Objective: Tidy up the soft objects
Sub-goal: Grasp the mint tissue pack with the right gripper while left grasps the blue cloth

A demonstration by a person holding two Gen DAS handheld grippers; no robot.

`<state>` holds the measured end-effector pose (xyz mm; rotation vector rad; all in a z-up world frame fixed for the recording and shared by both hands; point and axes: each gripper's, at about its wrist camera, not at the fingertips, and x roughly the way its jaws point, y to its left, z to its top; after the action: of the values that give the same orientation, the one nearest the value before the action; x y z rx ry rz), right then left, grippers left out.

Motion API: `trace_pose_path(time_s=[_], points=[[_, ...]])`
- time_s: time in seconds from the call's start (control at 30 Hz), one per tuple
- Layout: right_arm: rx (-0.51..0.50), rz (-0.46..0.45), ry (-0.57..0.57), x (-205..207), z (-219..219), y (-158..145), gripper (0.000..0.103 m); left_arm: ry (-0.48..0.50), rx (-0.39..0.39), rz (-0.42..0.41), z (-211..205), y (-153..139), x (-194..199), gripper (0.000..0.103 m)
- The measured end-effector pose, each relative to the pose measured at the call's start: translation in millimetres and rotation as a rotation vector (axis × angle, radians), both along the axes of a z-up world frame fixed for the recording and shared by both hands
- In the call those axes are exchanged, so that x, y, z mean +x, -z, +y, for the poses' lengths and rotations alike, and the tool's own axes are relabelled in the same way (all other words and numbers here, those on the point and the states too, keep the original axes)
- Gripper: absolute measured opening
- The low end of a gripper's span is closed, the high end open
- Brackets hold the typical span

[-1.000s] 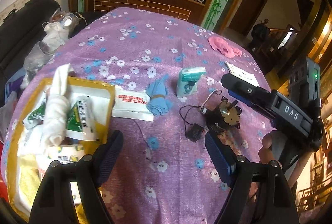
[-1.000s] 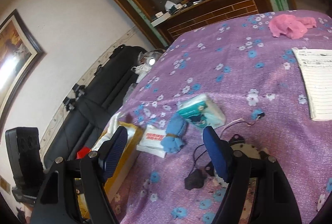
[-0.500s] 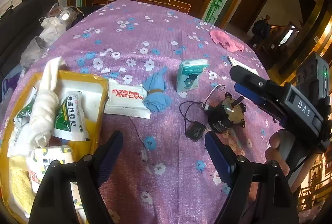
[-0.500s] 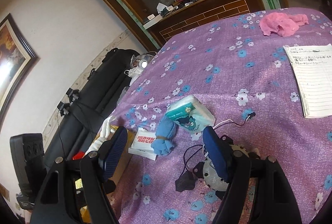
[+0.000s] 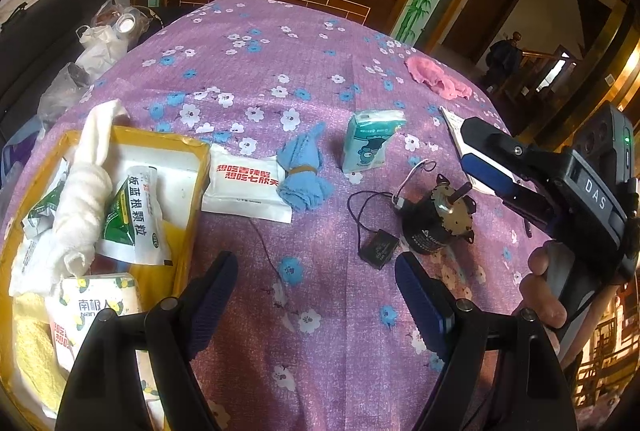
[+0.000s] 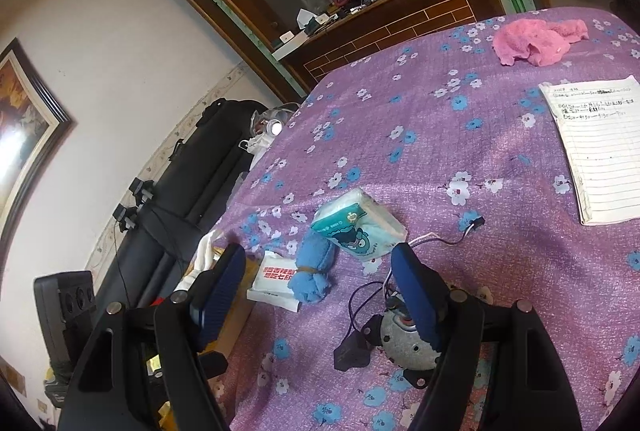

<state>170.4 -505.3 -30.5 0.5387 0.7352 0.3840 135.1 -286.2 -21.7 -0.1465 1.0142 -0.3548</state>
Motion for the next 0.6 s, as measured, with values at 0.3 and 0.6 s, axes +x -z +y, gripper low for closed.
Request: trace_pose_path(time_s=[0.3, 0.6], points=[[-0.055, 0.109, -0.026, 34, -6, -4, 0.075, 0.0, -0.041, -0.012, 19, -6, -8, 0.084], [-0.253, 0.319, 0.047, 95, 45, -4, 0.075, -0.017, -0.104, -0.001, 39, -5, -12, 0.084]])
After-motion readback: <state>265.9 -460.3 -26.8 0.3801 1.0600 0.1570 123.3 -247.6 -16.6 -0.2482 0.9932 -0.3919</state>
